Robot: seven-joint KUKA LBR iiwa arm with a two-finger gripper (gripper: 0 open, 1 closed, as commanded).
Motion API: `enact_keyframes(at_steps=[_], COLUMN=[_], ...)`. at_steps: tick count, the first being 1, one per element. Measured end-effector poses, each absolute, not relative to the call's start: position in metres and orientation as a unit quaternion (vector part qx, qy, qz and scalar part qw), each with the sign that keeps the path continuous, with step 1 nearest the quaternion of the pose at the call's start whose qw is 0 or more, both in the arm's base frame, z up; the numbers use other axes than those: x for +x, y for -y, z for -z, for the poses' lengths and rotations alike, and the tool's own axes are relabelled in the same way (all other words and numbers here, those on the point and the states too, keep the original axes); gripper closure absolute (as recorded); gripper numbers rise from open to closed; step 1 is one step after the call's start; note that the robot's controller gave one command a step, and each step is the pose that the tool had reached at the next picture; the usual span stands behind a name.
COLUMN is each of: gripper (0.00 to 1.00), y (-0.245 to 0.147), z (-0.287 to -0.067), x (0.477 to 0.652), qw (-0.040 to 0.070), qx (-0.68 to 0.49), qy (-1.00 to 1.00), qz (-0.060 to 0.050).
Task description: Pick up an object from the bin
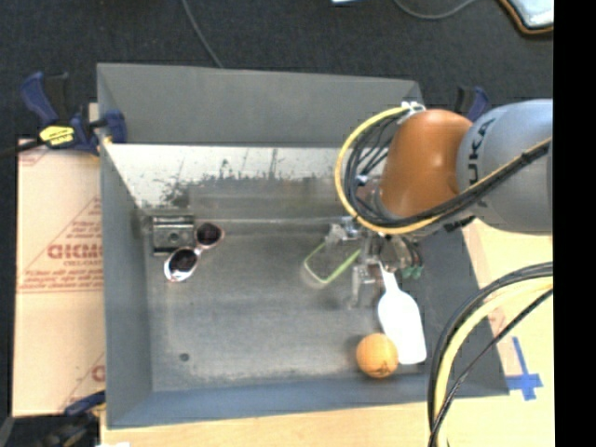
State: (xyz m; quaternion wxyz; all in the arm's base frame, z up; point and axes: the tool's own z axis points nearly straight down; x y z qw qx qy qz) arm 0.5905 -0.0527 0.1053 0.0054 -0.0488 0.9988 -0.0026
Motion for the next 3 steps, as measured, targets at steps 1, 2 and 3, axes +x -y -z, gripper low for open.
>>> enact_keyframes(at_steps=[1,2,3], gripper=[0.0,1.0,0.0], y=[0.054,-0.008,-0.008], z=[-0.105,-0.072,-0.071], x=[0.588,0.572,0.571], qw=[0.008,0.01,0.009], qx=[-0.054,-0.142,-0.142], qy=[-0.998,-0.99,-0.99], qz=[0.003,0.003,0.003])
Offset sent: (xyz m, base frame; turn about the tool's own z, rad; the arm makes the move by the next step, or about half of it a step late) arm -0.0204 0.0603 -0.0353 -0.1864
